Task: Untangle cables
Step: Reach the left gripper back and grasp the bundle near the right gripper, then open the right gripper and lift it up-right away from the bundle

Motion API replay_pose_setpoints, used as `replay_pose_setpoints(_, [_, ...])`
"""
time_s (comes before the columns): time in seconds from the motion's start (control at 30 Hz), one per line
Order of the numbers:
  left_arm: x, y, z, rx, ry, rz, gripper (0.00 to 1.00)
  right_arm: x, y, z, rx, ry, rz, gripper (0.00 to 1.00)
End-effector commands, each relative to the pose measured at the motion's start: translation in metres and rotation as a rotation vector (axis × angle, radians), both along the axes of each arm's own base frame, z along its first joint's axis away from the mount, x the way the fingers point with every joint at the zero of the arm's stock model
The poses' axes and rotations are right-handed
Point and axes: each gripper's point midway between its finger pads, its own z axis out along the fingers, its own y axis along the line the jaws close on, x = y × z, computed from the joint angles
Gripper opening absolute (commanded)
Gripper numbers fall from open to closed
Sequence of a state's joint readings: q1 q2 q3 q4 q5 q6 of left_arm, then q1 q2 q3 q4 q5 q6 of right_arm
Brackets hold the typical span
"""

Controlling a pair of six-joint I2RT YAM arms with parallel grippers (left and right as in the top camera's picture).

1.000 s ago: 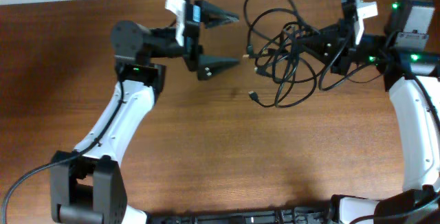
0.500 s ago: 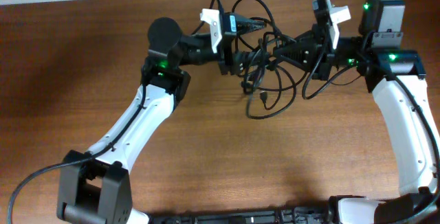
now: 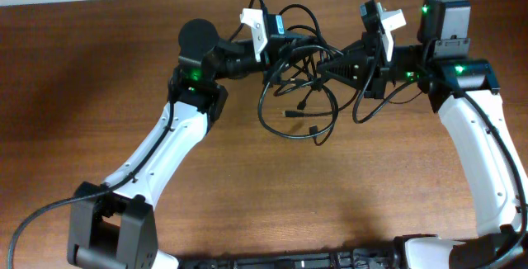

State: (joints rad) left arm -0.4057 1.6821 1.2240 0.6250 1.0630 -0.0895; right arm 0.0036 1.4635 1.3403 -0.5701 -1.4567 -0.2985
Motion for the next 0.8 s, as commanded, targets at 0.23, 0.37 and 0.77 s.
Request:
replay_pose_setpoints(0.23, [0.026, 0.022, 0.008, -0.013, 0.021, 0.127, 0.0, 0.017, -0.034, 0.004, -0.017, -0.037, -0.122, 0.04])
replay_pose_setpoints(0.37, [0.043, 0.032, -0.016, 0.038, 0.151, 0.198, 0.0, 0.031, -0.05, 0.014, -0.007, -0.024, -0.185, 0.04])
replay_pose_setpoints(0.77, [0.046, 0.04, -0.064, 0.195, 0.258, 0.267, 0.0, 0.08, -0.1, 0.059, 0.033, -0.096, -0.458, 0.04])
